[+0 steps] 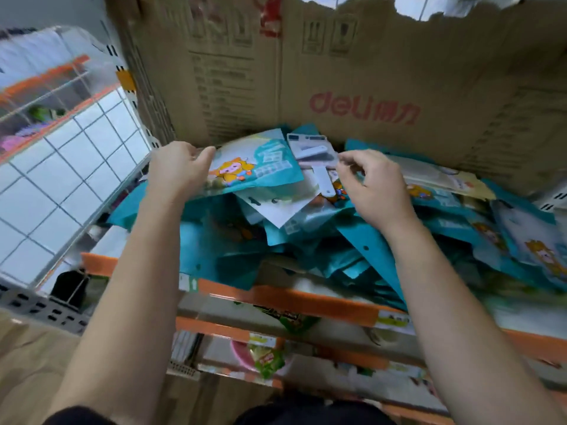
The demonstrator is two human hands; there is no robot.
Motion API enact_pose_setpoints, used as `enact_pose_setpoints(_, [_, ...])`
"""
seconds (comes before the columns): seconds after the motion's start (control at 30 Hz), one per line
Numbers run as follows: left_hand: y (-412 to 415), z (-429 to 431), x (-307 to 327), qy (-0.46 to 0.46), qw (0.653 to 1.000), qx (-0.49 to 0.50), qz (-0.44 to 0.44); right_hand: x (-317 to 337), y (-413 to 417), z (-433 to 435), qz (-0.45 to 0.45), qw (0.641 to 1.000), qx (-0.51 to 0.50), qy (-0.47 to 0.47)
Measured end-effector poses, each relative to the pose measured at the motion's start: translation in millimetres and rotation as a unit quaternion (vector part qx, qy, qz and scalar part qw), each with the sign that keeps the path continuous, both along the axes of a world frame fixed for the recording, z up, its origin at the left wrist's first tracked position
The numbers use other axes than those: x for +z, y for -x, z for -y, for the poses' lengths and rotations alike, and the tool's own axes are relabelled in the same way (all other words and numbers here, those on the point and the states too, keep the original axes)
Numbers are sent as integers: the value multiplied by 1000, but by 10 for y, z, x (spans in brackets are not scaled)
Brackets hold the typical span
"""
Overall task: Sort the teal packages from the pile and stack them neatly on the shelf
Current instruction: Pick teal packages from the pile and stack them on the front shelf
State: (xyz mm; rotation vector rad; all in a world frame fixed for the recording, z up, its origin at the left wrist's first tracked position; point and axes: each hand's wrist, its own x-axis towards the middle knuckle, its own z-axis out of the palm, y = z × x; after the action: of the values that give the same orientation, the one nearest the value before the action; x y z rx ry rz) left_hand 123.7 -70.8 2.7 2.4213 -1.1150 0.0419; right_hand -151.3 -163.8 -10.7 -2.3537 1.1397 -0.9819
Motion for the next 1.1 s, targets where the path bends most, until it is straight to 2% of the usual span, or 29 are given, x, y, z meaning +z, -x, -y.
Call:
enact_pose_setpoints(0.17, [-100, 130, -76, -67, 996, 9, -55, -20, 9, -17, 11, 1000, -24, 16])
enact_pose_setpoints(0.27, [-160, 162, -65, -62, 991, 14, -118, -27, 33, -16, 10, 999, -36, 22])
enact_pose_setpoints(0.37, [-214, 160, -95, 22, 972, 9, -233, -29, 67, -16, 1, 999, -41, 30])
enact_pose_setpoints(0.43, [-209, 139, -109, 99, 942, -20, -319, -30, 102, -12, 4, 998, -44, 36])
enact_pose_setpoints(0.53, [-127, 109, -59, 186, 900, -53, -391, -36, 188, 25, 0, 998, -54, 33])
enact_pose_setpoints(0.6, [-35, 109, 16, 218, 886, -76, -402, -38, 282, 61, 5, 997, -65, 32])
enact_pose_setpoints(0.8, [346, 274, 137, 273, 880, -117, -370, -40, 709, 214, 3, 993, -118, 28])
enact_pose_setpoints(0.93, [590, 409, 112, 278, 857, -139, -412, -78, 1078, 341, -18, 985, -173, 4])
enact_pose_setpoints(1.1, [830, 483, 39, 272, 849, -137, -432, -174, 1369, 441, -60, 977, -203, -35])
